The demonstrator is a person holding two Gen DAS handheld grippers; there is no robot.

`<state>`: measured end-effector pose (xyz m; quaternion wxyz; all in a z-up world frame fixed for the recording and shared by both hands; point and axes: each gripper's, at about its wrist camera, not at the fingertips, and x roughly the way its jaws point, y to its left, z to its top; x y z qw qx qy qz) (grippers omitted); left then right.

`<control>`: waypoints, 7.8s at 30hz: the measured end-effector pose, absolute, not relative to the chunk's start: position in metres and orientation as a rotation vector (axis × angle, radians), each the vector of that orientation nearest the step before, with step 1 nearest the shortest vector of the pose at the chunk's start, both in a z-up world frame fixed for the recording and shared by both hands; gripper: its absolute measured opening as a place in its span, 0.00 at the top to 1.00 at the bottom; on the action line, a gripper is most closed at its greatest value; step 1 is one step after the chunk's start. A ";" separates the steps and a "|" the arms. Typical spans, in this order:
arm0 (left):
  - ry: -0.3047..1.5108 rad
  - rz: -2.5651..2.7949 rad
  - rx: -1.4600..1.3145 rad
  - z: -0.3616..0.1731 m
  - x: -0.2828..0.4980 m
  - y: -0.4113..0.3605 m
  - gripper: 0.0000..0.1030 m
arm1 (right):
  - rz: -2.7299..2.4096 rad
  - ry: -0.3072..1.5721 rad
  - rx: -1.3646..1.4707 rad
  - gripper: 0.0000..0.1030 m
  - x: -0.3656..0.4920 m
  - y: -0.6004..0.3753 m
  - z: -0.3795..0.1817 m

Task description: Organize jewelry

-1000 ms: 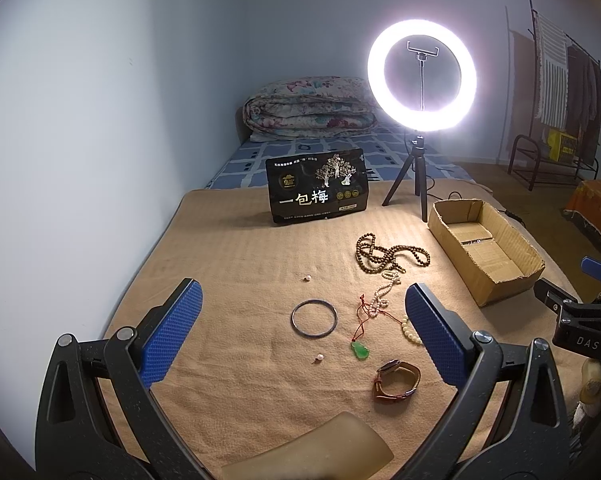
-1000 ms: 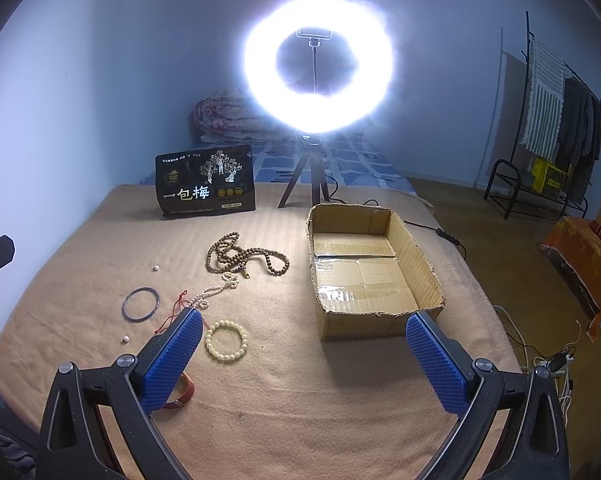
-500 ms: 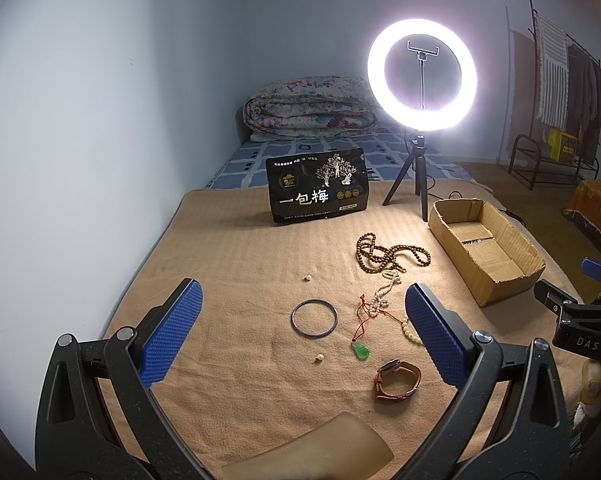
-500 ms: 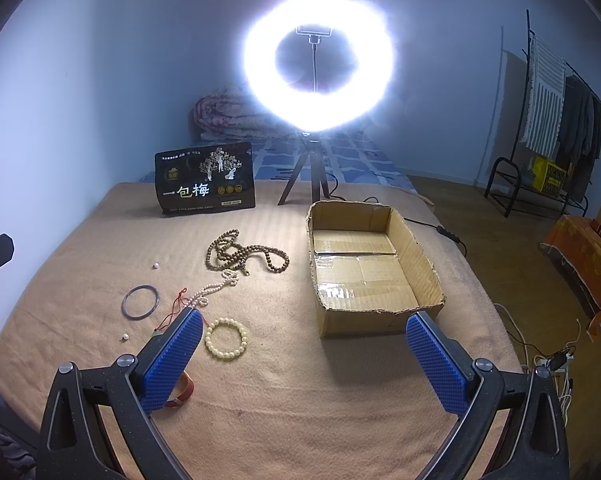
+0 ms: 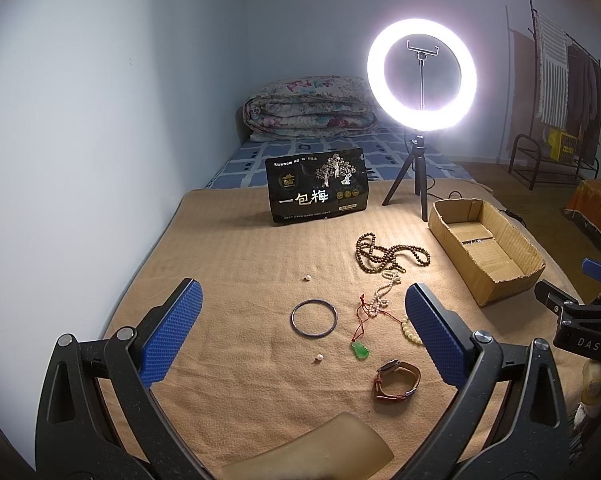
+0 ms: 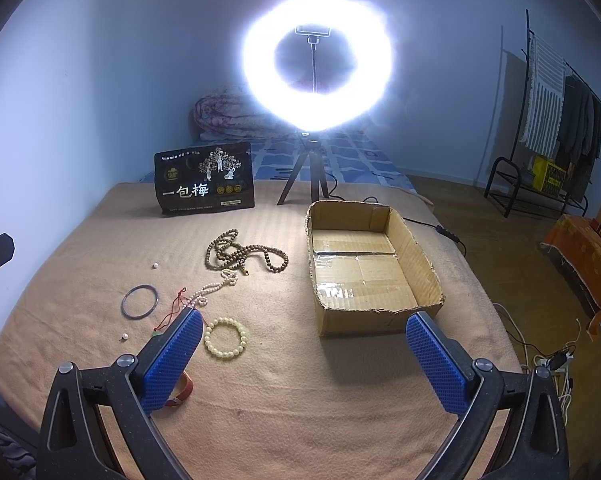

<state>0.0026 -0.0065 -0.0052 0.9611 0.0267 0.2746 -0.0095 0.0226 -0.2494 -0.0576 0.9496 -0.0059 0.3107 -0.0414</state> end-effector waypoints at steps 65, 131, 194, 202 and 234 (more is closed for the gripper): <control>1.027 -0.250 -0.014 -0.105 0.064 -0.032 0.40 | 0.277 1.033 -0.062 0.43 0.109 -0.220 -0.150; 1.139 -0.351 -0.155 -0.137 0.123 -0.070 0.93 | 0.281 0.901 0.027 0.95 0.159 -0.235 -0.112; 0.990 -0.486 0.021 -0.100 0.187 -0.240 0.61 | -0.115 0.786 0.131 0.16 0.198 -0.400 -0.083; 0.958 -0.480 -0.021 -0.086 0.181 -0.217 0.61 | -0.126 0.742 0.056 0.12 0.182 -0.382 -0.065; 1.040 -0.200 -0.152 -0.108 0.185 0.027 0.61 | 0.212 0.830 0.069 0.16 0.183 -0.253 -0.086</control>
